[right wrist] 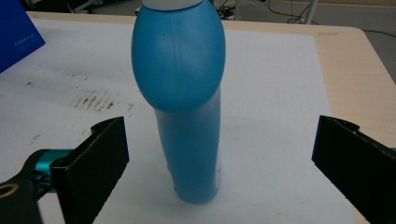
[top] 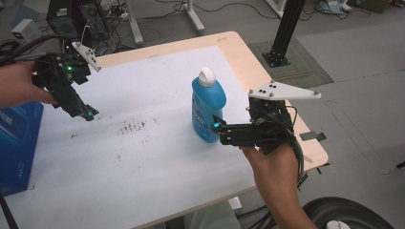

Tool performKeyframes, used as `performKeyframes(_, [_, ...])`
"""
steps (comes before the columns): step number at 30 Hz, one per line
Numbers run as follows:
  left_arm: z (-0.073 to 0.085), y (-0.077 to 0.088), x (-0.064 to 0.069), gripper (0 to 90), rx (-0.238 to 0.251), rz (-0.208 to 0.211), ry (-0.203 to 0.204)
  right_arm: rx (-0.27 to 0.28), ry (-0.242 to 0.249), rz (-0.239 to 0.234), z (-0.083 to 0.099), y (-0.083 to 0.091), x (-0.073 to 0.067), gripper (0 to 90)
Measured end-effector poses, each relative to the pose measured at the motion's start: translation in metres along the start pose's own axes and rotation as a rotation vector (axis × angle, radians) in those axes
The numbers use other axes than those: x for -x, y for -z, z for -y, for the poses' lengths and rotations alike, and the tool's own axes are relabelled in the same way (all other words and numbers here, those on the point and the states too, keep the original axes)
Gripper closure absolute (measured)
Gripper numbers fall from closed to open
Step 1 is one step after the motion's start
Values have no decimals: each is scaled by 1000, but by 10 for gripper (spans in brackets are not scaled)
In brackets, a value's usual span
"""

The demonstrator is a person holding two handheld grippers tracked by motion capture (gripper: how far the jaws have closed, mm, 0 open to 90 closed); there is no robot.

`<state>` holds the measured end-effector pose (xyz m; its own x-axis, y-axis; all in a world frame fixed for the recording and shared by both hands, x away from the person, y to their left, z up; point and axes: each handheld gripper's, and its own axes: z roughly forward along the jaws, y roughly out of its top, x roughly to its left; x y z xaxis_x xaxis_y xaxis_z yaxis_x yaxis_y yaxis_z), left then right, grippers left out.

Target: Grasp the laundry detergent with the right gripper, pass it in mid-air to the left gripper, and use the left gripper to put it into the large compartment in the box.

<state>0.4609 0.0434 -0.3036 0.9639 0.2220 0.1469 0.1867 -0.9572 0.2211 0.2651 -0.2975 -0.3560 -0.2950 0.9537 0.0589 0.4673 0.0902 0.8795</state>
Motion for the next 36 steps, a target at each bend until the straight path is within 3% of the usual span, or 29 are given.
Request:
performKeyframes(7, [1, 0, 0, 17, 0, -1, 1, 3, 13, 11, 4, -7, -9, 31])
performKeyframes(9, [2, 0, 0, 17, -4, 1, 1, -5, -10, -1, 8, -14, -11, 31])
performKeyframes(25, [4, -3, -1, 17, -8, 5, 5, -41, -16, -6, 18, -52, -15, 32])
performKeyframes(36, [7, -2, -2, 17, -8, 5, 11, -13, -59, 2, 23, -69, -13, 55])
